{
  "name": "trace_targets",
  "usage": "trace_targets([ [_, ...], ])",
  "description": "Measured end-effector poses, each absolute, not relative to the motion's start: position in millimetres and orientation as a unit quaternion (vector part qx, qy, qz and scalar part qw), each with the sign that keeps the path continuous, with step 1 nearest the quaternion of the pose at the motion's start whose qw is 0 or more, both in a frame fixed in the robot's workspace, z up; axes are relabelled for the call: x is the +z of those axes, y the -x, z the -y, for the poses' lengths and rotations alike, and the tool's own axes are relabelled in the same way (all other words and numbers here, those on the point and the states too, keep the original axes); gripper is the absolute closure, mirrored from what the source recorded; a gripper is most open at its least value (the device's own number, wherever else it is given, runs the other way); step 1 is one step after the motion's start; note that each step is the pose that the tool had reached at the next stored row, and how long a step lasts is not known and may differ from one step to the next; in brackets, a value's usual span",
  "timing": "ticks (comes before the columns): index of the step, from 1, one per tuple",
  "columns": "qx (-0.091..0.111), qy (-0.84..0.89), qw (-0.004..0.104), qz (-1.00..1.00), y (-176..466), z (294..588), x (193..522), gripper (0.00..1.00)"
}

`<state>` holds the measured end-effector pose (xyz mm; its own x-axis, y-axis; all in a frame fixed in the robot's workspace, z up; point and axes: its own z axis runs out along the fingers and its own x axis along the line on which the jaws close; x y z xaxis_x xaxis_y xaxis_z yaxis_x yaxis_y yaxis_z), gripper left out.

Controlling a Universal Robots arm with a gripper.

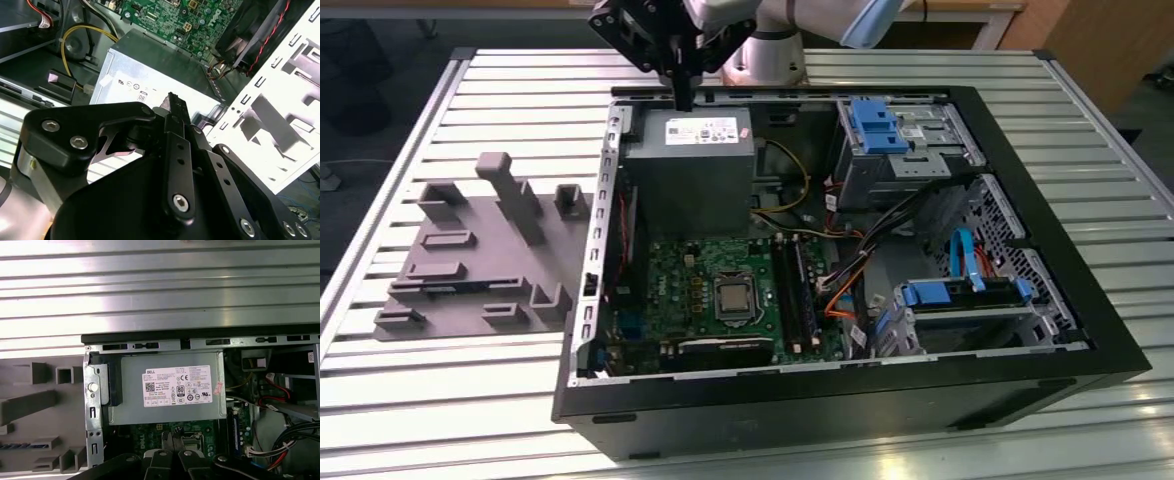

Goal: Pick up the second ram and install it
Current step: 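Reach for the second ram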

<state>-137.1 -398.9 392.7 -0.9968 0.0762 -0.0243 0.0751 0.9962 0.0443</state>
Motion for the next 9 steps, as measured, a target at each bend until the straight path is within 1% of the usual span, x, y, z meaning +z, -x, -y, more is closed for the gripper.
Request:
trace_targets([
  [9,0.022,-0.038,0.013,-0.999,139.8,398.9,392.4,0.89],
])
